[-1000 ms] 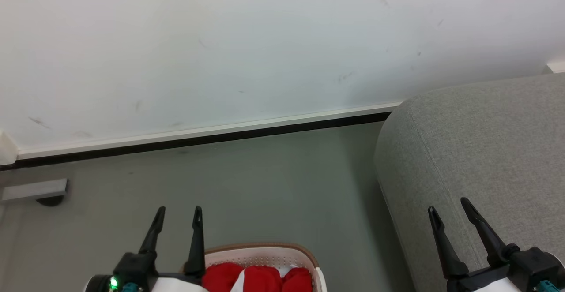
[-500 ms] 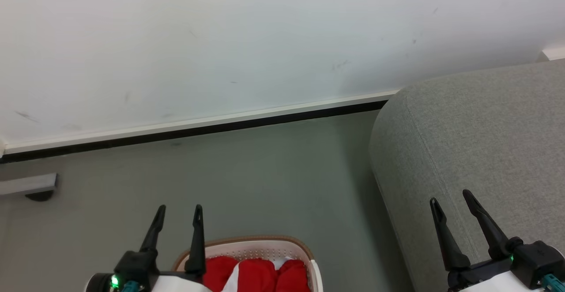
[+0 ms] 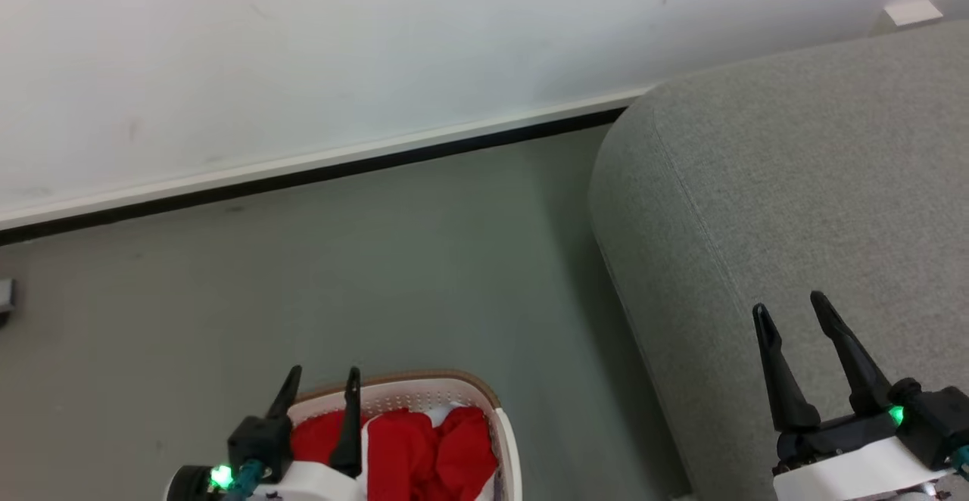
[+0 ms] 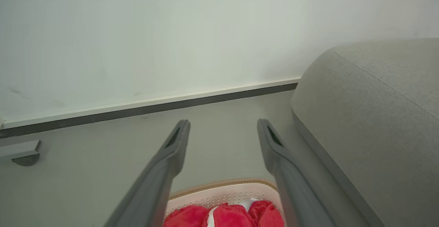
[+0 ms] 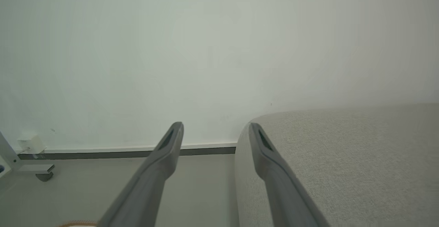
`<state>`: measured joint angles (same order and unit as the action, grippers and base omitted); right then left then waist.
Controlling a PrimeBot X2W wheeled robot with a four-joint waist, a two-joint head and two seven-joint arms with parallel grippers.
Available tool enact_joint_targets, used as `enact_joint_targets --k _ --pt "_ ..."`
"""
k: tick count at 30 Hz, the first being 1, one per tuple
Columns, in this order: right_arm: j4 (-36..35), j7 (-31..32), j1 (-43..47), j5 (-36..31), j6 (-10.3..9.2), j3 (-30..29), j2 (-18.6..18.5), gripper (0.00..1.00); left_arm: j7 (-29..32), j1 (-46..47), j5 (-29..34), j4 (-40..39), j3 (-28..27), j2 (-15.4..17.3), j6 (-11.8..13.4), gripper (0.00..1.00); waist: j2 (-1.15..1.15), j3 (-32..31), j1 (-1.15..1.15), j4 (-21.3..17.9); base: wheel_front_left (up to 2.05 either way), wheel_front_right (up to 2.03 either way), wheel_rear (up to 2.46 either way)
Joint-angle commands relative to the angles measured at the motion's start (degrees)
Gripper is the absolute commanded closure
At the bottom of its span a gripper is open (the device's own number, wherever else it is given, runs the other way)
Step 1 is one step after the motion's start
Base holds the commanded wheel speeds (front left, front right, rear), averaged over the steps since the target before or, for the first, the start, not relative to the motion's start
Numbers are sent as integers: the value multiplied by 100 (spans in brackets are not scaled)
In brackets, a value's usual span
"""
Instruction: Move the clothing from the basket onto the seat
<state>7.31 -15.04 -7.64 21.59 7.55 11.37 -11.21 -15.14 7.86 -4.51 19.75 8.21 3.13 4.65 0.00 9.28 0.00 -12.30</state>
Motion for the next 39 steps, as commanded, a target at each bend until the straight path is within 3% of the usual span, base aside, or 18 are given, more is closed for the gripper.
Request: enact_joint_targets --k 1,22,39 --pt "-37 -18 -134 90 -12 -20 -19 0 14 146 55 207 26 71 -5 0 0 243 0 -226 0 0 0" --pt "-424 -18 -1057 703 -12 -110 189 0 952 2003 156 3401 334 491 -424 0 0 2084 0 -1237 0 0 0" --pt "-1396 -18 -1602 931 -12 -356 360 0 1646 3172 242 4838 502 801 -124 0 0 3263 0 -1585 0 0 0"
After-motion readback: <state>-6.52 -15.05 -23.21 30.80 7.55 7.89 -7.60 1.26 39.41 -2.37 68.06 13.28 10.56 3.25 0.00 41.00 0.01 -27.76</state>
